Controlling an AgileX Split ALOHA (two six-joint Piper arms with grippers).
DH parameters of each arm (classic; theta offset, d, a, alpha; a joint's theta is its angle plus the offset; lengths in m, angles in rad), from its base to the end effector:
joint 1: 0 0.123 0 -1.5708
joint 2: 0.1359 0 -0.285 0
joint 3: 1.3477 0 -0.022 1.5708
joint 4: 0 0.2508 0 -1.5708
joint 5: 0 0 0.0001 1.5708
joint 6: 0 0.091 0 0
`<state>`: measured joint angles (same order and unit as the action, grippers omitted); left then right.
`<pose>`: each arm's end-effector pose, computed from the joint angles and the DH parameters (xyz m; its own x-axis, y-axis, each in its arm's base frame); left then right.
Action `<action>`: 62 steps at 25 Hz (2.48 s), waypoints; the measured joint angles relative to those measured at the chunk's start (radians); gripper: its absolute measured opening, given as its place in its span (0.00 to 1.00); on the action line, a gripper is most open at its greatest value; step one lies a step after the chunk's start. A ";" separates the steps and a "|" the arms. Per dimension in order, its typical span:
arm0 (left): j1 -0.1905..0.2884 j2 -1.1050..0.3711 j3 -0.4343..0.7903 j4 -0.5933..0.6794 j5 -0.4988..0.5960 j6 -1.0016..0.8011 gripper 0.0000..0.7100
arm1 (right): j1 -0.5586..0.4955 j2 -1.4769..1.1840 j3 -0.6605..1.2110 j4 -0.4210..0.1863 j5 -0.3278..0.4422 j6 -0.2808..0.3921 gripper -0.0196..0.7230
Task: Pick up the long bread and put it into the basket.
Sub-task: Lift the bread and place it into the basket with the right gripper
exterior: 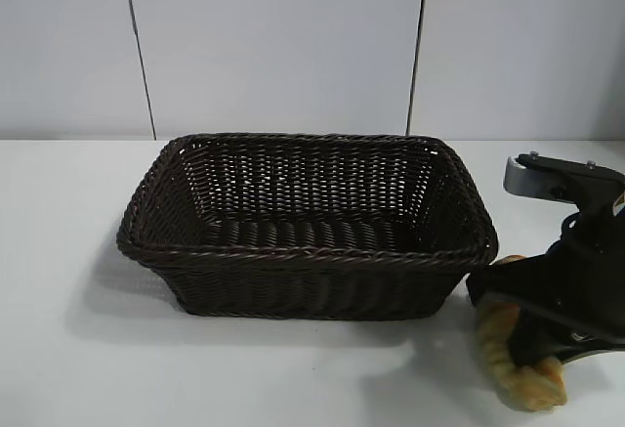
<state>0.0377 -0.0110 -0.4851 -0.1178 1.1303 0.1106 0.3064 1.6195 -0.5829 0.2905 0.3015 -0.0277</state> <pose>-0.0078 -0.0100 0.2681 -0.5133 0.0405 -0.8572 0.0844 0.9964 -0.0035 0.2319 0.0815 0.1263 -0.9543 -0.0430 -0.2957 -0.0934 0.9829 0.1586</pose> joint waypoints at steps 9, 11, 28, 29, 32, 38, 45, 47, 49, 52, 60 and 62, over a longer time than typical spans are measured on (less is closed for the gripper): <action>0.000 0.000 0.000 0.000 0.000 0.000 0.98 | 0.000 -0.184 -0.017 -0.116 0.148 0.096 0.17; 0.000 0.000 0.000 0.000 0.000 0.000 0.98 | 0.000 -0.207 -0.044 -0.176 0.206 0.142 0.17; 0.000 0.000 0.000 0.000 0.000 0.000 0.98 | 0.000 -0.185 -0.442 -0.305 0.458 0.199 0.17; 0.000 0.000 0.000 0.000 0.000 0.000 0.98 | 0.000 -0.170 -0.466 -0.299 0.466 0.180 0.17; 0.000 0.000 0.000 0.000 0.000 0.000 0.98 | 0.000 -0.111 -0.538 -0.254 0.477 0.100 0.17; 0.000 0.000 0.000 0.000 0.000 0.000 0.98 | 0.026 0.018 -0.651 -0.121 0.476 -0.223 0.17; 0.000 0.000 0.000 0.000 0.000 0.000 0.98 | 0.160 0.141 -0.732 -0.107 0.413 -0.747 0.17; 0.000 0.000 0.000 0.000 0.000 0.000 0.98 | 0.194 0.183 -0.750 -0.106 0.396 -0.873 0.17; 0.000 0.000 0.000 0.000 0.000 0.000 0.98 | 0.210 0.227 -0.775 -0.106 0.383 -0.927 0.17; 0.000 0.000 0.000 0.000 0.000 0.000 0.98 | 0.214 0.289 -0.806 -0.104 0.365 -0.946 0.17; 0.000 0.000 0.000 0.000 0.000 0.000 0.98 | 0.214 0.428 -0.814 -0.104 0.352 -0.962 0.17; 0.000 0.000 0.000 0.000 0.000 0.000 0.98 | 0.214 0.430 -0.814 -0.104 0.332 -0.961 0.17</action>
<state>0.0377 -0.0110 -0.4851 -0.1178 1.1303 0.1106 0.5209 2.0495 -1.3965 0.1861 0.6340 -0.9885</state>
